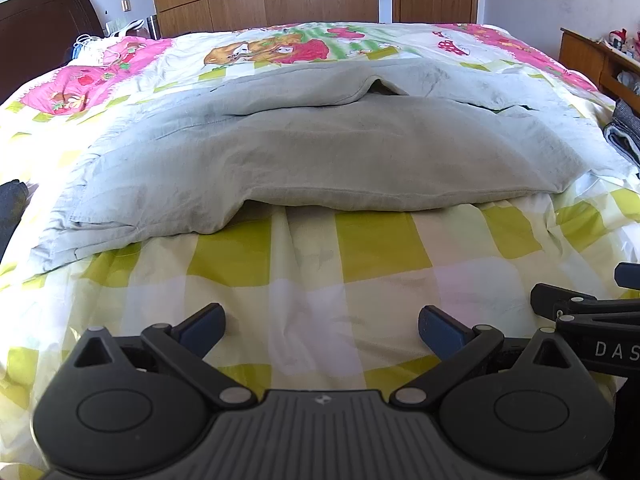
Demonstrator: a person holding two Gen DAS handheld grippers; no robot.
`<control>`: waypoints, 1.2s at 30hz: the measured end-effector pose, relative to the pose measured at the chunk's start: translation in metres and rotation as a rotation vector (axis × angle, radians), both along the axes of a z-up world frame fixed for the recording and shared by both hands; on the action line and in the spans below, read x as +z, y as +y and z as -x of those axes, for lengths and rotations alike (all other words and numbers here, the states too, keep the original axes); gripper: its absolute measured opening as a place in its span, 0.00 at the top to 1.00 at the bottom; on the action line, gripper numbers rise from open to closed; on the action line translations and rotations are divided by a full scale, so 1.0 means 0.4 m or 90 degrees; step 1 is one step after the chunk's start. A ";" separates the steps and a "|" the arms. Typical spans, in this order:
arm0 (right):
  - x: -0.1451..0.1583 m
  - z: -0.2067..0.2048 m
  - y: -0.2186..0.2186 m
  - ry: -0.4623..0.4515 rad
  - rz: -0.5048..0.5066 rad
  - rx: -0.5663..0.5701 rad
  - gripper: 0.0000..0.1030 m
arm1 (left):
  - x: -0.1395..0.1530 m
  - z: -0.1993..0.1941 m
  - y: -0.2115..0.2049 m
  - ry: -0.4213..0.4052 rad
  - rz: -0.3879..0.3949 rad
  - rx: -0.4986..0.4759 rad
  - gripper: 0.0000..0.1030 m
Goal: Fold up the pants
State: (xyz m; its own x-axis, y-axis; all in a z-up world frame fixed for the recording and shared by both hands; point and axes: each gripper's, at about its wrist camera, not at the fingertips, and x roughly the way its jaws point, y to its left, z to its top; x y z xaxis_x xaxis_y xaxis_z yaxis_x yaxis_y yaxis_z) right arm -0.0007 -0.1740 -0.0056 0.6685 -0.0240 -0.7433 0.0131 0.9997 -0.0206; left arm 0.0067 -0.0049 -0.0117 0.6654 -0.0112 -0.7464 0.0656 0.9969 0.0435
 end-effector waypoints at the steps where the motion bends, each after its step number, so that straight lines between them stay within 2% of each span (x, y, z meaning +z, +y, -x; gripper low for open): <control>1: 0.000 0.000 0.000 0.001 0.000 0.000 0.09 | 0.000 0.000 0.000 0.000 0.000 0.000 0.00; 8: -0.004 -0.002 0.003 0.006 -0.003 0.004 0.09 | -0.018 -0.005 -0.001 0.021 -0.005 0.002 0.00; 26: -0.009 -0.004 0.008 0.010 -0.003 0.014 0.09 | -0.032 -0.012 0.000 0.035 -0.006 -0.004 0.00; 32: -0.008 -0.003 0.008 0.011 -0.003 0.015 0.09 | -0.040 -0.015 0.016 0.045 0.015 -0.007 0.00; 36: -0.008 -0.004 0.010 0.013 -0.004 0.016 0.09 | -0.043 -0.011 0.010 0.042 0.002 -0.012 0.00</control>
